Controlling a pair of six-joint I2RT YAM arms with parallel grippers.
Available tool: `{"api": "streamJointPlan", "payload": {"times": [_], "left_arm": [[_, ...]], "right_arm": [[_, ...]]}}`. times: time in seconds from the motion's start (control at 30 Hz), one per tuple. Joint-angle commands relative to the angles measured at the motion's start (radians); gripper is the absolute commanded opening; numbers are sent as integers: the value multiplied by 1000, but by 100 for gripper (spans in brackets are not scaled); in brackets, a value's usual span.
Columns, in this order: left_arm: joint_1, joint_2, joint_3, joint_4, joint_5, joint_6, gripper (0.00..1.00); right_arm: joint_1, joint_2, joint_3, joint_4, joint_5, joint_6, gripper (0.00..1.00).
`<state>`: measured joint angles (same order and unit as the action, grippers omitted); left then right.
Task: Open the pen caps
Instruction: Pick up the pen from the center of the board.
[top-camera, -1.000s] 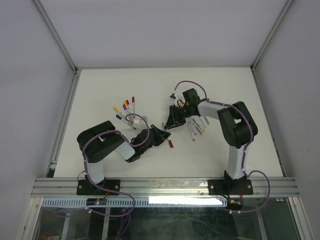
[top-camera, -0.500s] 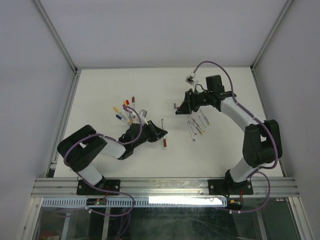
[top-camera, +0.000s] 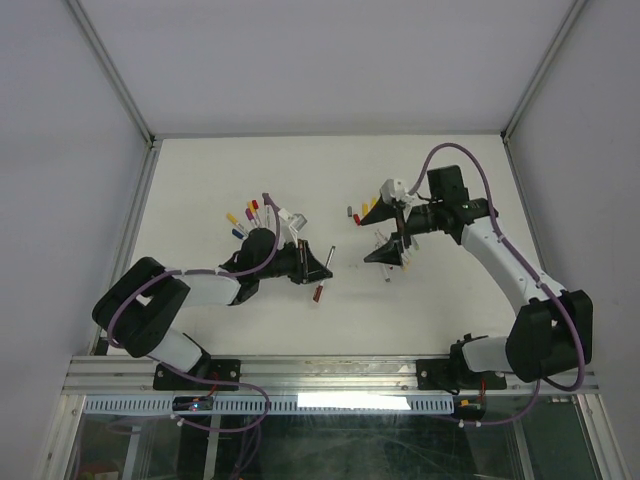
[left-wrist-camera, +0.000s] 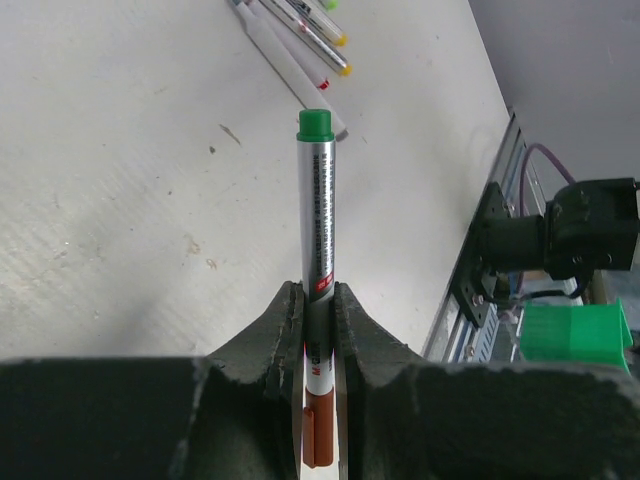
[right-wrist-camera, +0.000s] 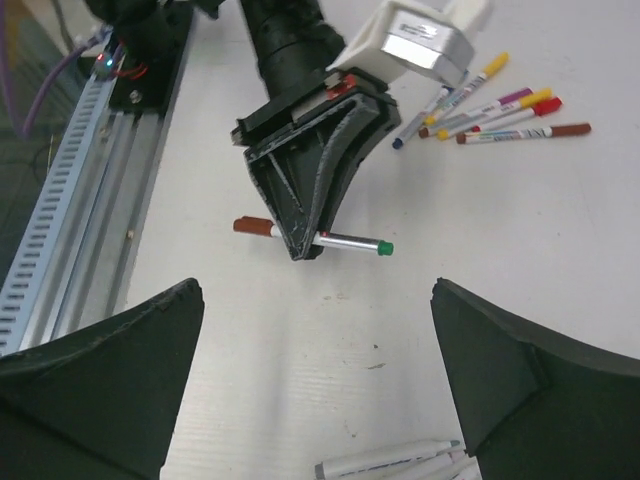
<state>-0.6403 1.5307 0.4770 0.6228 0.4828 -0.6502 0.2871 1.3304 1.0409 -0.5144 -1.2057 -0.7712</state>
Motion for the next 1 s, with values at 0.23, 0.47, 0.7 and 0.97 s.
{"api": "streamJointPlan", "payload": {"times": [0.23, 0.47, 0.7, 0.97], "left_arm": [[3, -84, 76, -146, 161, 160, 0], [2, -81, 91, -180, 194, 181, 0], [2, -25, 131, -200, 264, 193, 0], [-8, 32, 198, -265, 345, 230, 0]], "right_arm": [[88, -30, 55, -479, 32, -789, 93], [199, -99, -23, -286, 257, -736, 89], [286, -79, 11, -303, 396, -817, 80], [424, -50, -35, -190, 623, -809, 75]]}}
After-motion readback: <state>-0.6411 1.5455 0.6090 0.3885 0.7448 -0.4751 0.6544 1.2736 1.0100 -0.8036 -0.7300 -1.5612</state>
